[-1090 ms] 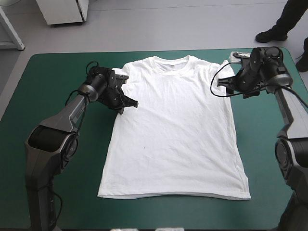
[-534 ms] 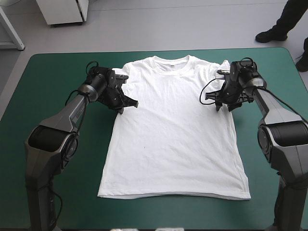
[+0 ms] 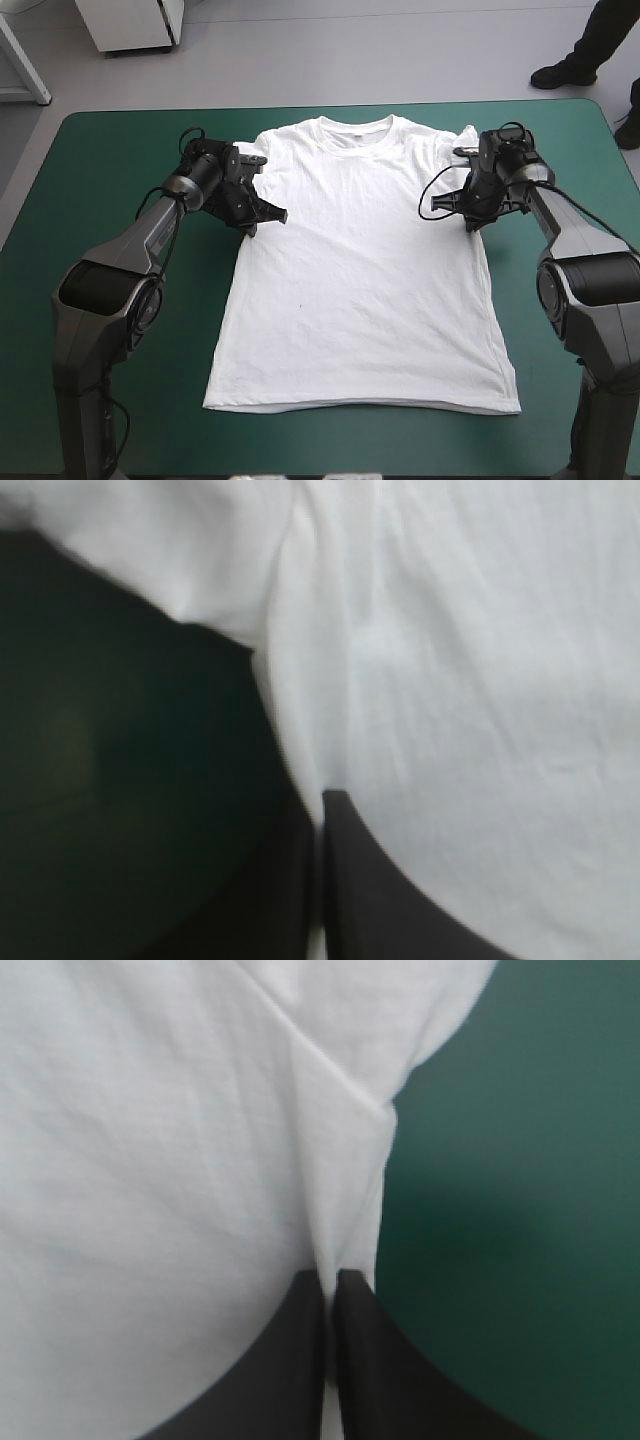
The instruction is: Fold the cloth
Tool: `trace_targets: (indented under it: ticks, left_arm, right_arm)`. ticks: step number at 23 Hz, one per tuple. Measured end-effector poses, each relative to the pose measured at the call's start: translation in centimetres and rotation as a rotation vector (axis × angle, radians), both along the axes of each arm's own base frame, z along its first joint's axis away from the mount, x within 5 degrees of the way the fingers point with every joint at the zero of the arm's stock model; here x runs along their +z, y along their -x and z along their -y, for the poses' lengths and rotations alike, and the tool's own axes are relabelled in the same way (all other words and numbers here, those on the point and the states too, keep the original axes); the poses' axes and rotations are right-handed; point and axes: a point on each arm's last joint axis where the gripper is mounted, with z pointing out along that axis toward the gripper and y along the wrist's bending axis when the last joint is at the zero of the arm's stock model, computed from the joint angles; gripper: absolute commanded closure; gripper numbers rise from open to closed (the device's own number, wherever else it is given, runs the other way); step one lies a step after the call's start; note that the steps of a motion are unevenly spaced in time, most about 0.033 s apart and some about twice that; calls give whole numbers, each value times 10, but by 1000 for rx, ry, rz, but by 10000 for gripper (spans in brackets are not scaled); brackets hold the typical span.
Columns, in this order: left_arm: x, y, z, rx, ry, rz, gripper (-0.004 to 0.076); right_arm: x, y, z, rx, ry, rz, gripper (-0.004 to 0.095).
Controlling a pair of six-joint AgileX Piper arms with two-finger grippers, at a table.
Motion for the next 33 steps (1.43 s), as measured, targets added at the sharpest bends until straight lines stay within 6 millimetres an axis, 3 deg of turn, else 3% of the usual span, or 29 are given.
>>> trace_targets:
  ticks: [7, 9, 14, 16, 22, 25, 27, 33]
  left_arm:
    - [8, 0, 0, 0, 7, 23, 734]
    - [25, -1, 0, 0, 21, 74, 734]
    - [140, 28, -8, -4, 97, 333, 734]
    - [175, 48, -13, -5, 117, 403, 734]
    - [234, 93, -26, -6, 157, 542, 734]
    - [281, 140, -37, -10, 218, 672, 734]
    - [301, 164, -43, -12, 247, 738, 734]
    - [325, 187, -50, -10, 284, 857, 734]
  right_arm:
    - [17, 8, 0, 10, -14, 50, 925]
    - [35, 19, 0, 16, -33, 57, 925]
    - [153, 71, 6, 37, -55, 346, 925]
    - [181, 90, 9, 42, -50, 417, 925]
    - [231, 128, 14, 44, -64, 564, 925]
    - [280, 161, 18, 44, -80, 721, 925]
    - [305, 178, 20, 44, -88, 802, 925]
    - [323, 191, 21, 45, -95, 855, 925]
